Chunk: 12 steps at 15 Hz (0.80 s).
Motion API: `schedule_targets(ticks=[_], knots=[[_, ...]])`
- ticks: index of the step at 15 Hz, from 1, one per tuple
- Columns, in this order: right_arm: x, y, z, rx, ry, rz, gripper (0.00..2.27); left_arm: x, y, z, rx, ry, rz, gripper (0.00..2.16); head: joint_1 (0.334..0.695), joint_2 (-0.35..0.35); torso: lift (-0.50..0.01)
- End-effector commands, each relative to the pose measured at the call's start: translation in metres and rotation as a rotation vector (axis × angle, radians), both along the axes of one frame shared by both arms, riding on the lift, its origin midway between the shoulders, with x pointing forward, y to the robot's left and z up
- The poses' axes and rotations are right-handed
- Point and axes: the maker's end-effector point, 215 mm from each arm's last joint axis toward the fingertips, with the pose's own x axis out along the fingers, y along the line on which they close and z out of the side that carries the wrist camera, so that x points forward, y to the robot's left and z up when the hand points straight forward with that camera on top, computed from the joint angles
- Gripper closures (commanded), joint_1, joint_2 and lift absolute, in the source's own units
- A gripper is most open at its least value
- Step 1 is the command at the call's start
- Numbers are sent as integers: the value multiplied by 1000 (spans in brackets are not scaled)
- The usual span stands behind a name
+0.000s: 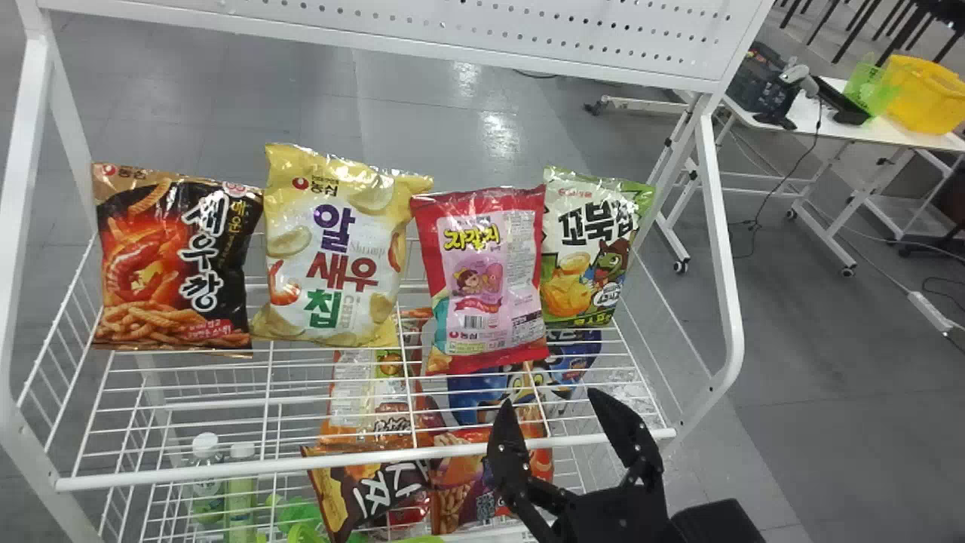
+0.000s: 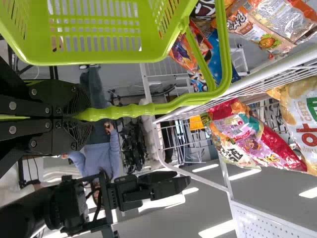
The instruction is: Hold basket handle with left hand then pick Jagalchi snack with right hand and place into basket
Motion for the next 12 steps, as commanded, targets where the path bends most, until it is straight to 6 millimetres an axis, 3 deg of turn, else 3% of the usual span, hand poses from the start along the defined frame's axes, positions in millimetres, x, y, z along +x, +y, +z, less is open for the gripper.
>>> schedule_targets(ticks=[1,5,10,12], knots=[[17,-1,-6,-25,30,-2,127,-1,0,0,5,2,-4,1521,695,-303,-10],[51,-4,-12,-58,71,-18,127,0,0,-2,15,11,-16,1521,695,-287,-10],[74,-9,-26,-82,135,-28,127,0,-6,-4,17,17,-40,1521,695,-286,-10],[84,-9,-21,-83,123,-24,127,-1,-6,-4,16,18,-42,1521,695,-287,-10]])
